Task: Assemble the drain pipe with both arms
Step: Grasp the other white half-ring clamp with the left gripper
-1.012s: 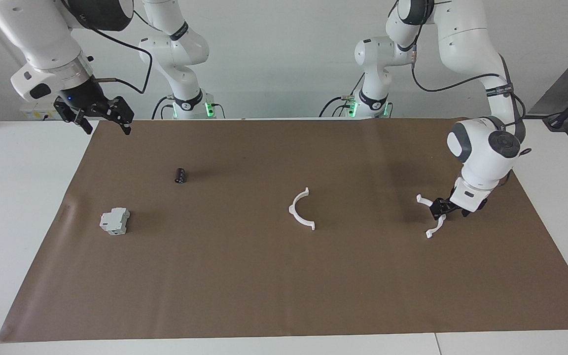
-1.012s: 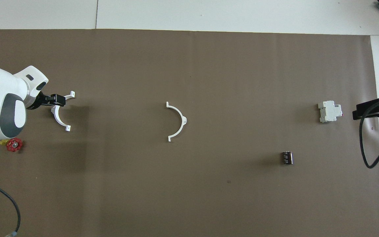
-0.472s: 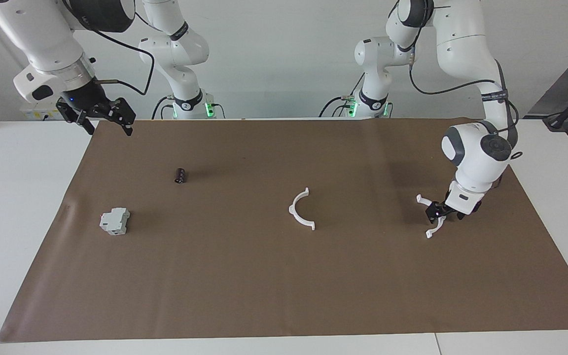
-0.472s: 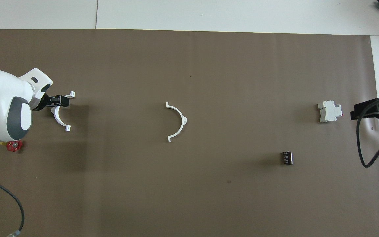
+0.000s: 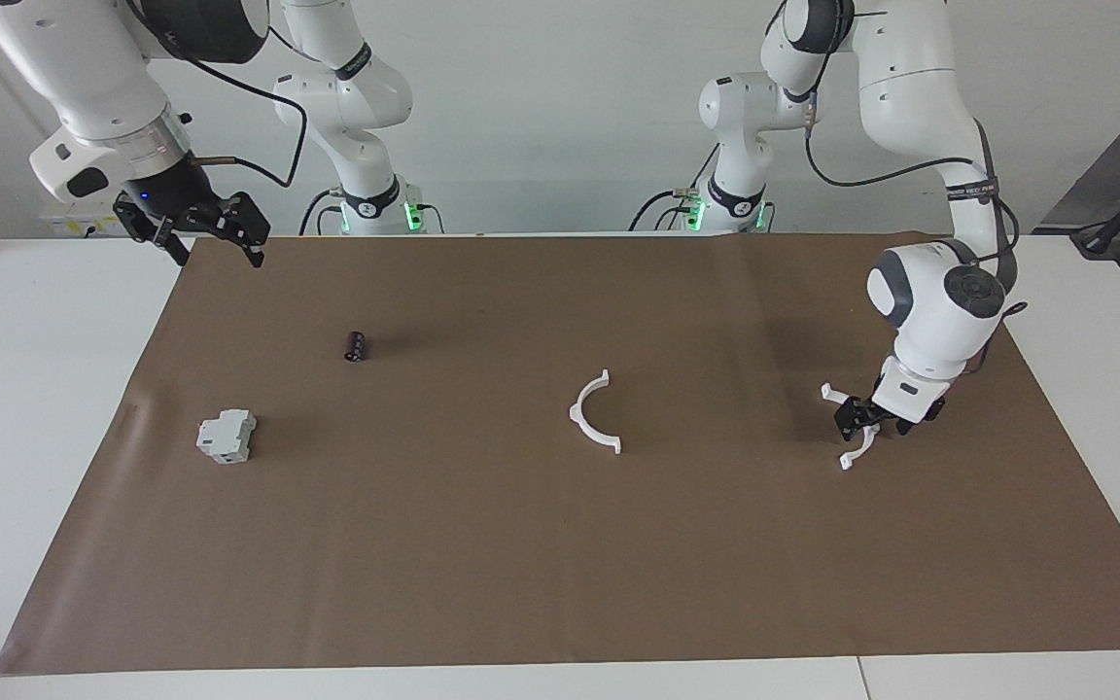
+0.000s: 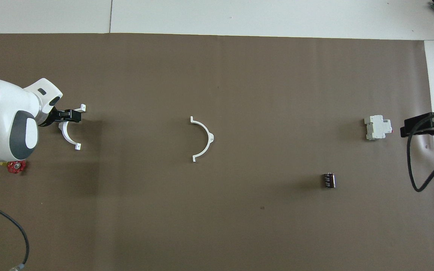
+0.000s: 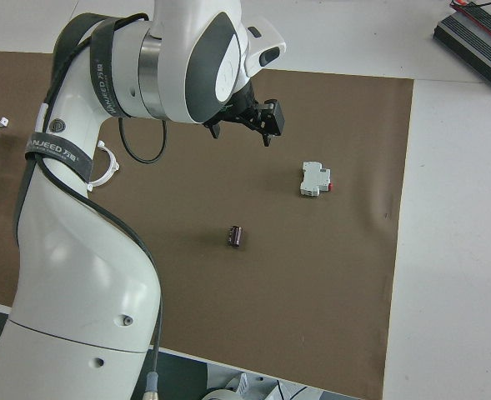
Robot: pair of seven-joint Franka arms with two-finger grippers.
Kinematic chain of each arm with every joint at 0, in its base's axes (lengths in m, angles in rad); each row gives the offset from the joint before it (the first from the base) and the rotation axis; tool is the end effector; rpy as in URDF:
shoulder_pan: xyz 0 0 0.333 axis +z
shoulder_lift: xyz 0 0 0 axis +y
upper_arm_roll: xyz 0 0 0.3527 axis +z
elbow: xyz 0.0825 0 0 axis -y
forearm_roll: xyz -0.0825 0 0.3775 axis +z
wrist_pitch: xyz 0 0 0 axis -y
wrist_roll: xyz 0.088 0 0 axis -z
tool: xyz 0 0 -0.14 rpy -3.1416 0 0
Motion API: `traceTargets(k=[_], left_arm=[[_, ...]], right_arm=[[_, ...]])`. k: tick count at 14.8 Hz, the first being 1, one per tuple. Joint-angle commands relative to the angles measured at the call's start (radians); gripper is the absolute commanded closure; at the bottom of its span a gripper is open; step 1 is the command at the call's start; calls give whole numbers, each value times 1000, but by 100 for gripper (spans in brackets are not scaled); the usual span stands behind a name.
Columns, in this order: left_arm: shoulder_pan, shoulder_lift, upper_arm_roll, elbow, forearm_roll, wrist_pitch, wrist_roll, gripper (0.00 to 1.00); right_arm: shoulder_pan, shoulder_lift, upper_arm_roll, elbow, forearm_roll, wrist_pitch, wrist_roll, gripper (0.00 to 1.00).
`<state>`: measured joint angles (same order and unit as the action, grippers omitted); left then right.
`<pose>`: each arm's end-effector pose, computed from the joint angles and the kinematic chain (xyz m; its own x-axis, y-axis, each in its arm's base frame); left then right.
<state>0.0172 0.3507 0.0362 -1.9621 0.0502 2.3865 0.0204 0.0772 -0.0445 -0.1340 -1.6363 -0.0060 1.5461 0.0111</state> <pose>0.6298 0.0342 0.3086 0.9974 -0.0068 0.0717 -0.0031 -0.9987 -0.0509 0.5265 -0.0324 0.6195 0.9967 -0.0675 -0.0461 -0.0676 -0.9977 0.0006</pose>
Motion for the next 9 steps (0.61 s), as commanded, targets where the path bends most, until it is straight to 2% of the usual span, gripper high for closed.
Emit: traceTargets(k=[1, 7, 9], left_arm=[[-6, -19, 5, -41, -24, 11, 27, 0], [-2, -36, 5, -54, -35, 7, 45, 0], [3, -41, 5, -58, -35, 3, 68, 6]], right_arm=[[4, -24, 2, -28, -14, 19, 15, 0], [4, -24, 2, -28, -15, 19, 15, 0], [4, -24, 2, -28, -14, 19, 15, 0]])
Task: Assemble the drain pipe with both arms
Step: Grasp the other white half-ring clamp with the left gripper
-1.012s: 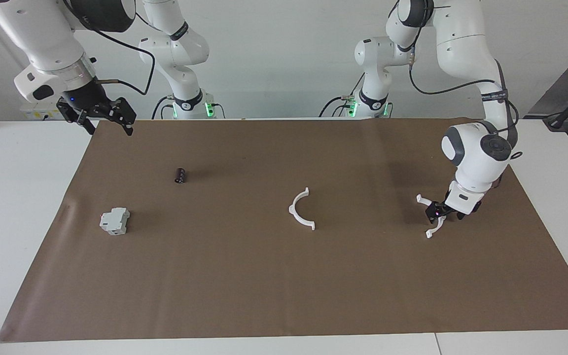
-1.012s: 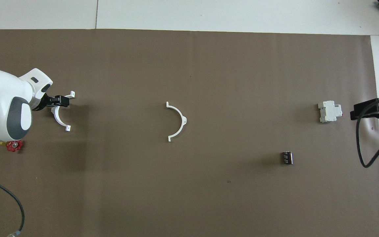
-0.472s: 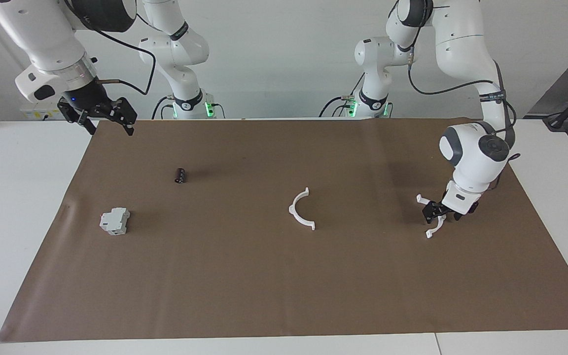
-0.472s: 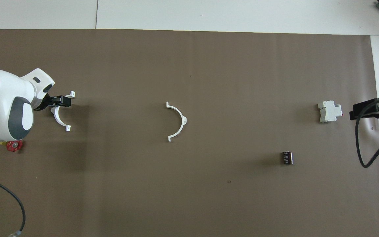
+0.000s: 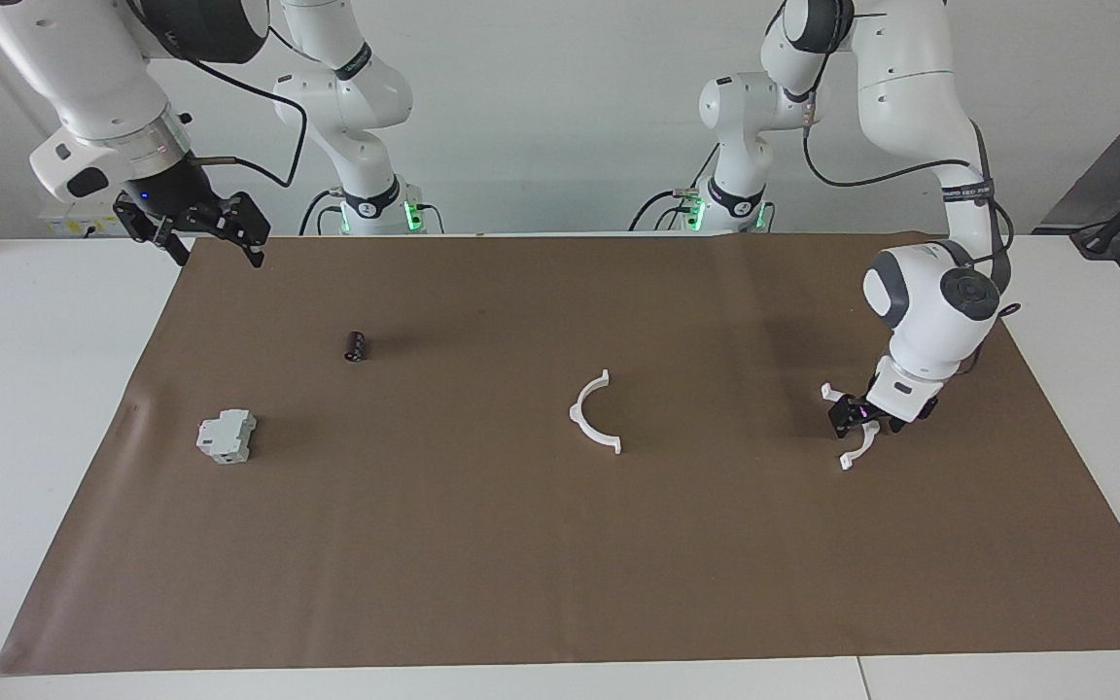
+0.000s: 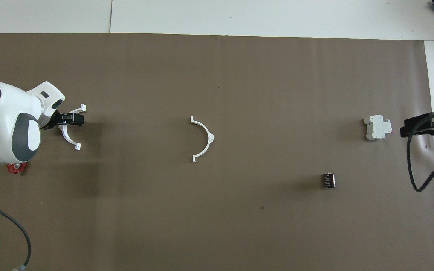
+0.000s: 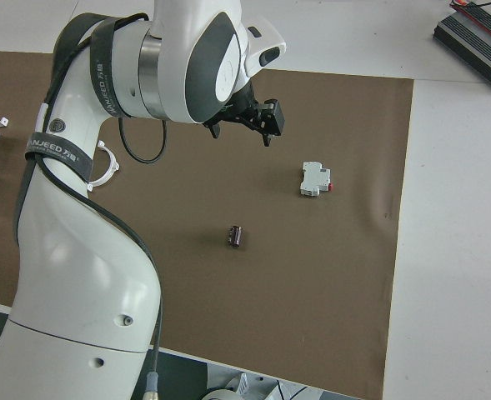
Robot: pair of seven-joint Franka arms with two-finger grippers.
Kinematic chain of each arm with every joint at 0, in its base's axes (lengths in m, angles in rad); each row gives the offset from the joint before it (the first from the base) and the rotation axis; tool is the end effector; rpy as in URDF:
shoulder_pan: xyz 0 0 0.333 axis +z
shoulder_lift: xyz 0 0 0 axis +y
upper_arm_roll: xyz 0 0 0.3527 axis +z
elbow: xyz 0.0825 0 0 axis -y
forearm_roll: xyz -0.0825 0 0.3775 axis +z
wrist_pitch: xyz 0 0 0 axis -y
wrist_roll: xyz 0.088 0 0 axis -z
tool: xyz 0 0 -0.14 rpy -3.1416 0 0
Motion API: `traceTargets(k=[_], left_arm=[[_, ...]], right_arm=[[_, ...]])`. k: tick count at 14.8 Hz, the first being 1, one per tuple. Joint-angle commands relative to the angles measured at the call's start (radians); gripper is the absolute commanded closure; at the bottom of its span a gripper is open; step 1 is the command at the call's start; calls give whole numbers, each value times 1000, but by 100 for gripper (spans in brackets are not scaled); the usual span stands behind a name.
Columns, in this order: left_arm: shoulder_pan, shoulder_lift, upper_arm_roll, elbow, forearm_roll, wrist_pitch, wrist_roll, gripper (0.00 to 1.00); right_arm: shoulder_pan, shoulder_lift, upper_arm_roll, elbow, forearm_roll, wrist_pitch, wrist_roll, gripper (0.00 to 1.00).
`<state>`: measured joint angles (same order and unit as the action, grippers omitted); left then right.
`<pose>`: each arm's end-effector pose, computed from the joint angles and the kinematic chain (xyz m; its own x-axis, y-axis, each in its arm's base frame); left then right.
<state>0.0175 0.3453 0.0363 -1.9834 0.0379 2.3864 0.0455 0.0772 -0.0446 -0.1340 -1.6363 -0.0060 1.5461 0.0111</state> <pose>0.6229 0.0338 0.3029 0.9982 -0.0222 0.0553 -0.0199 -0.9989 -0.0423 0.5265 -0.0324 0.6195 0.9967 -0.0675 -0.0460 -0.0676 -0.9977 0.0006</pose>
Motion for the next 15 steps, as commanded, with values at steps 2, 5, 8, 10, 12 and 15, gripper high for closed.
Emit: traceTargets(k=[2, 5, 8, 10, 12, 15], left_arm=[[4, -35, 5, -37, -35, 4, 56, 18], [7, -34, 5, -37, -42, 4, 57, 38], [9, -35, 5, -37, -44, 4, 79, 79], [9, -35, 5, -37, -44, 2, 97, 100], [9, -35, 5, -35, -46, -1, 99, 100], [7, -66, 5, -17, -47, -70, 99, 100]], right_arm=[[4, -24, 2, -28, -14, 20, 15, 0], [3, -24, 2, -28, -15, 23, 21, 0], [-7, -21, 1, -27, -15, 51, 21, 0], [1, -21, 2, -28, -15, 72, 9, 0], [4, -20, 2, -28, -17, 89, 9, 0], [-2, -17, 2, -27, -17, 91, -23, 0]])
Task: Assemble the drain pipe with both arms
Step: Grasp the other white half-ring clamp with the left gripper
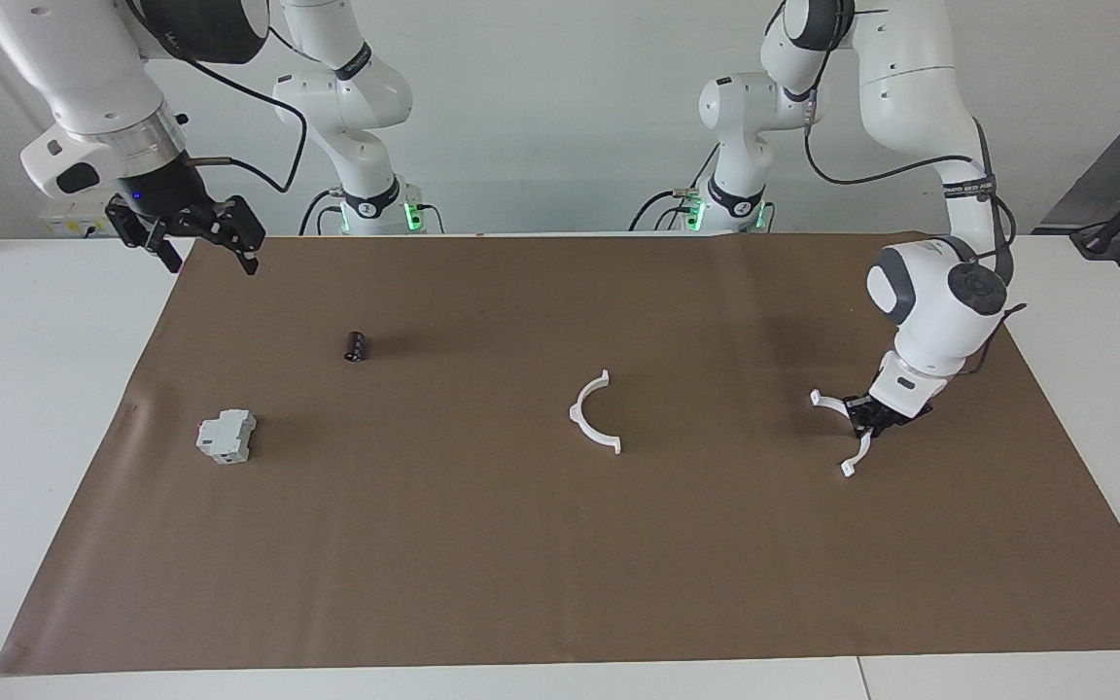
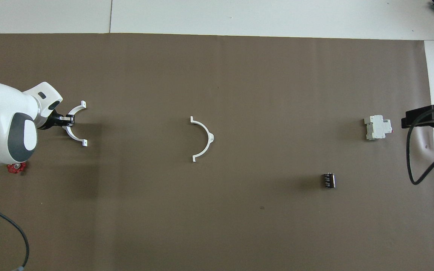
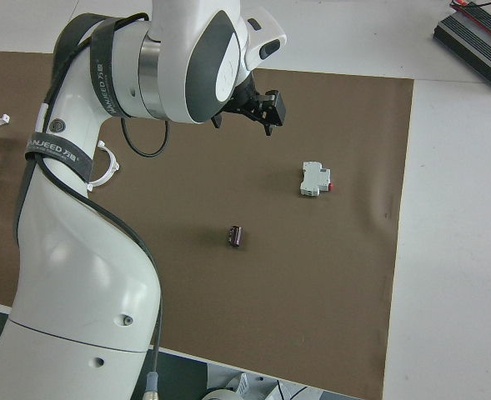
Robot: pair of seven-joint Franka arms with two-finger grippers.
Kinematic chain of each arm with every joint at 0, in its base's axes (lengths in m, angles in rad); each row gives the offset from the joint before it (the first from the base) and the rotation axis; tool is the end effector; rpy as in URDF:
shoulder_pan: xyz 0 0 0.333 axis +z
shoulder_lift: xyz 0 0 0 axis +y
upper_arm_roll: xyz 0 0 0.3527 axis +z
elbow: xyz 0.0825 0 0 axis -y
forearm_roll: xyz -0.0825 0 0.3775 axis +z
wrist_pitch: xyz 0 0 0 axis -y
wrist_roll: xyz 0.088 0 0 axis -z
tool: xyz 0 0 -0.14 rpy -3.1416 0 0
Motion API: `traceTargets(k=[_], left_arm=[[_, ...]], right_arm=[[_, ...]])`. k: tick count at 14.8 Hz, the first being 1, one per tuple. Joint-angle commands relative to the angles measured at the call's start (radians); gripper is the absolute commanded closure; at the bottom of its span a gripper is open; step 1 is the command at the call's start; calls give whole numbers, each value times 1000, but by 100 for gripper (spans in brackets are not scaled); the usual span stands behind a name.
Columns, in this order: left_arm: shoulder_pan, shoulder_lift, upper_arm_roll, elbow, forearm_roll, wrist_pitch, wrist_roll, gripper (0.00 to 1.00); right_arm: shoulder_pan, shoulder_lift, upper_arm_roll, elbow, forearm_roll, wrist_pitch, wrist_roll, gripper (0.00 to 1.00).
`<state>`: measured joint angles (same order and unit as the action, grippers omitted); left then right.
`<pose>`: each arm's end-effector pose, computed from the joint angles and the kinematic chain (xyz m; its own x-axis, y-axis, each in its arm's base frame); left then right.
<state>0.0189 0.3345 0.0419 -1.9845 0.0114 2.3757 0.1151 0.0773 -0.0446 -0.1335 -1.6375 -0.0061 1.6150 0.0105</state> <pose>0.6212 0.0371 0.3081 0.9964 -0.0656 0.0539 -0.0642 -0.9975 -0.0285 0.5361 -0.0327 0.6249 0.9976 -0.0664 0.0217 -0.0664 -0.9978 -0.0001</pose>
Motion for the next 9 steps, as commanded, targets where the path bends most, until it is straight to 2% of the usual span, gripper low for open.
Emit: traceTargets(k=[1, 7, 9], left_arm=[[6, -75, 1, 4, -30, -114, 29, 100], [-10, -227, 4, 101, -38, -436, -6, 100], [-11, -232, 4, 163, -38, -541, -8, 100]], right_arm=[[-5, -17, 0, -25, -17, 22, -49, 0], [-1, -20, 0, -27, -15, 8, -47, 0], [2, -20, 0, -27, -15, 8, -47, 0]])
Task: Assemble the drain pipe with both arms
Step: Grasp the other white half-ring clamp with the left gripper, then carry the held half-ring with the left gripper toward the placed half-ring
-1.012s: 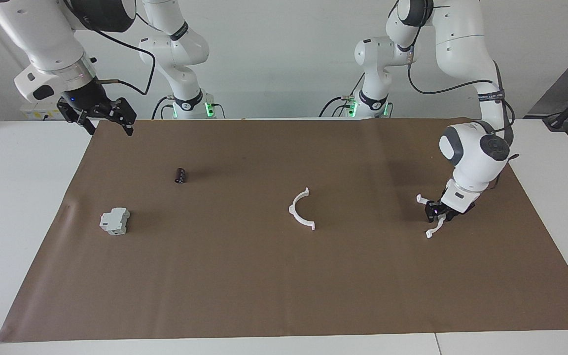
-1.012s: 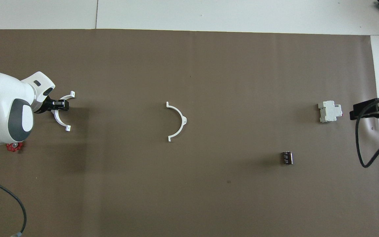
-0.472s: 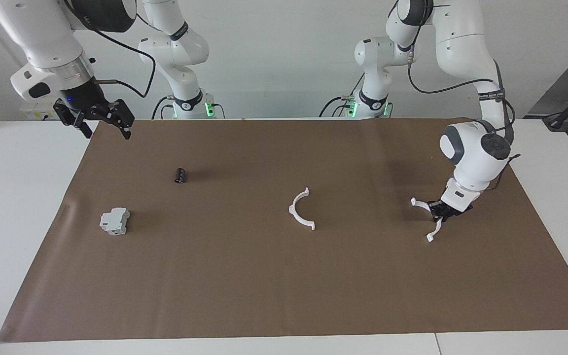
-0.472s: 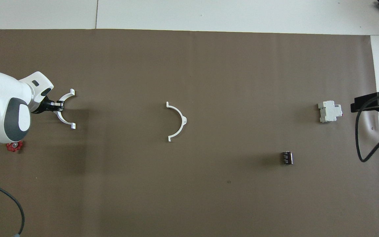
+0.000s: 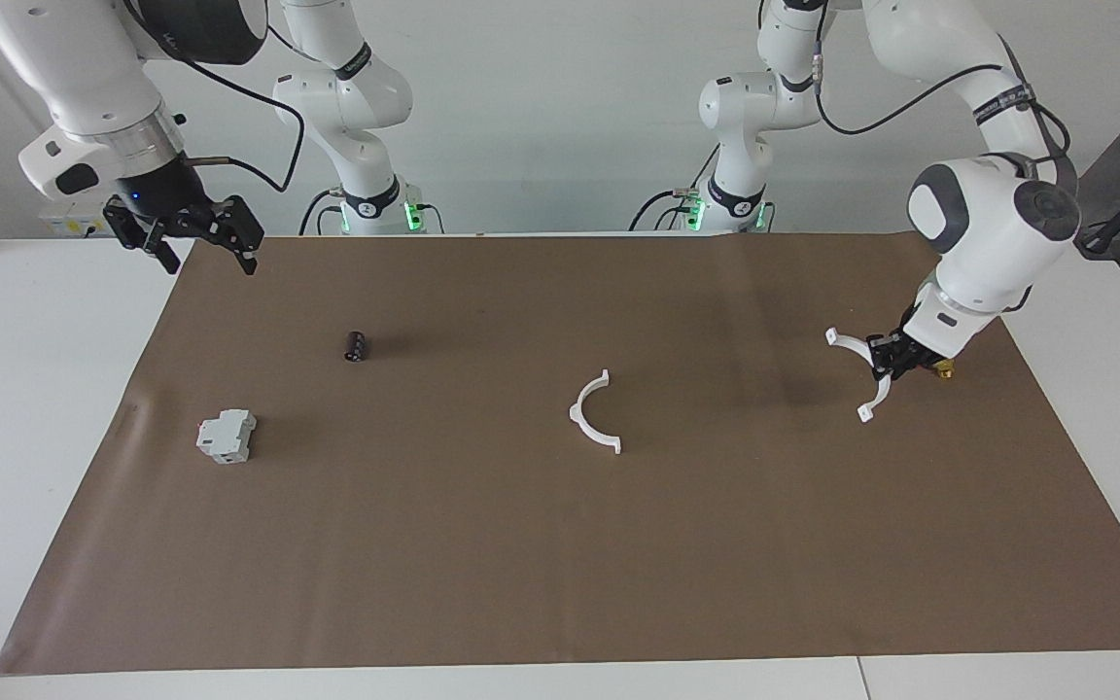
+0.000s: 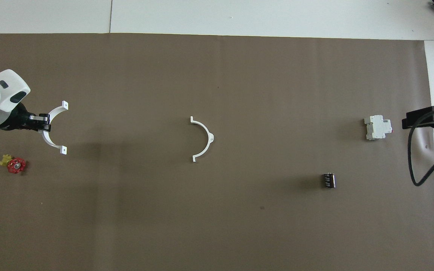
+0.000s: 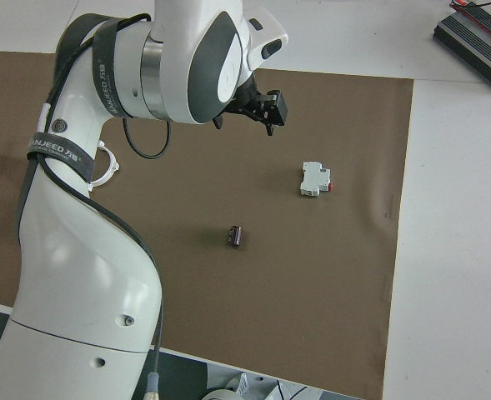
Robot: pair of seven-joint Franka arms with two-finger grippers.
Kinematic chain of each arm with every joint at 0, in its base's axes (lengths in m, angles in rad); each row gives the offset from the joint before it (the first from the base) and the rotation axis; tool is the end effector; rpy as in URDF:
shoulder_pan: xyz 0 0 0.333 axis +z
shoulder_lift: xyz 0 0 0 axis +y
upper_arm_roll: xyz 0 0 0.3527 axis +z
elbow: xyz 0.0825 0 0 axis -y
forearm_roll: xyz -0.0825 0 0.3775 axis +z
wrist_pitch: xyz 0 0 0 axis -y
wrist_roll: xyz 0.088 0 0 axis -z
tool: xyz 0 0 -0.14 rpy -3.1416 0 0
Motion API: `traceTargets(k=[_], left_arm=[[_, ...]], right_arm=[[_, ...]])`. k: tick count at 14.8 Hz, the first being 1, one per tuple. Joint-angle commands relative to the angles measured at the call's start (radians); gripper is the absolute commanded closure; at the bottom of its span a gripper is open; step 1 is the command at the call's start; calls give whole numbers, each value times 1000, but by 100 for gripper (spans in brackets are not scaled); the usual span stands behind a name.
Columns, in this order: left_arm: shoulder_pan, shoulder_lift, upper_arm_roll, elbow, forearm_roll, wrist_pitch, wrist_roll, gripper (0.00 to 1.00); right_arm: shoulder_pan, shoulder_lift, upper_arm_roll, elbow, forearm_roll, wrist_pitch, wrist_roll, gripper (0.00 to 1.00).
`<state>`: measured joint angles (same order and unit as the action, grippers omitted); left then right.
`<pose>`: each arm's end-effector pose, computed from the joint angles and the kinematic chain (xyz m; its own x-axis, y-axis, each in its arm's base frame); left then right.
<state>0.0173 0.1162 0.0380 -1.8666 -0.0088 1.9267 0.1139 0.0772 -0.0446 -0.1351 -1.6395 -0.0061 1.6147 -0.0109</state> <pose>0.5810 0.0306 0.4535 0.9969 -0.0556 -0.0552 -0.0551 -0.9984 0.0100 0.5359 -0.0336 0.6239 0.9987 -0.0467 0.0194 -0.0467 -0.9989 0.0003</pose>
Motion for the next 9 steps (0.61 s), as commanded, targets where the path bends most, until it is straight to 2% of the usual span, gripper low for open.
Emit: traceTargets(k=[1, 4, 9], left_arm=[[-10, -13, 8, 65, -17, -119, -7, 100], [-19, -12, 8, 69, -17, -118, -14, 100], [-65, 7, -12, 67, -25, -64, -147, 100]], right_arm=[[3, -20, 2, -25, -15, 8, -26, 0], [1, -20, 2, -25, -15, 8, -26, 0], [1, -20, 2, -25, -15, 8, -26, 0]])
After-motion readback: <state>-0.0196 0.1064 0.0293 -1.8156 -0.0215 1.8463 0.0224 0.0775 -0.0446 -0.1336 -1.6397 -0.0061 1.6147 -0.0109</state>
